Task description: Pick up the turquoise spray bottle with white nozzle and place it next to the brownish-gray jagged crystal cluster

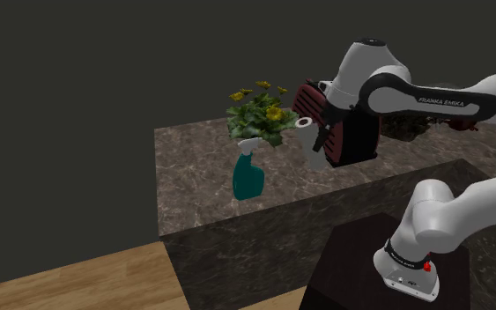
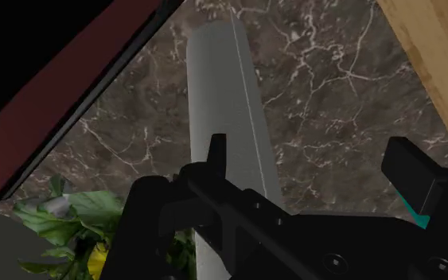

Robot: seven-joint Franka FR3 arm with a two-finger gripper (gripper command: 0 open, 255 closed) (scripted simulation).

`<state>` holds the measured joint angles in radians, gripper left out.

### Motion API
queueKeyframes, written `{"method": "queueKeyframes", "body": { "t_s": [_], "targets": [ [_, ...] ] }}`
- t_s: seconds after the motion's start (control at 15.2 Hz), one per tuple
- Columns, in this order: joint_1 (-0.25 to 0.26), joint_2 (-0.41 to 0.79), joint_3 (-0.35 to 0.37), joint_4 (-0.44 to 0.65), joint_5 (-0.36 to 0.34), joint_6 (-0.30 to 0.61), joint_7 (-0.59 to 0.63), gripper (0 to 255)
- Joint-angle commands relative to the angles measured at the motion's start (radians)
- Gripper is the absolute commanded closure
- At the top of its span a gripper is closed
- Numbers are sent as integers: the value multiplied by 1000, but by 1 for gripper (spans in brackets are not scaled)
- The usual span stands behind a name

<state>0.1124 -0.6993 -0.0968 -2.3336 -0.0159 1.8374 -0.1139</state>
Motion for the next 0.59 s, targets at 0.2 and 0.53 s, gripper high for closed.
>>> {"method": "queueKeyframes", "body": {
  "t_s": [0.2, 0.53],
  "targets": [
    [99, 99, -37, 21, 62, 153, -166, 0],
    [207, 196, -67, 56, 145, 278, -340, 0]
  ]
}}
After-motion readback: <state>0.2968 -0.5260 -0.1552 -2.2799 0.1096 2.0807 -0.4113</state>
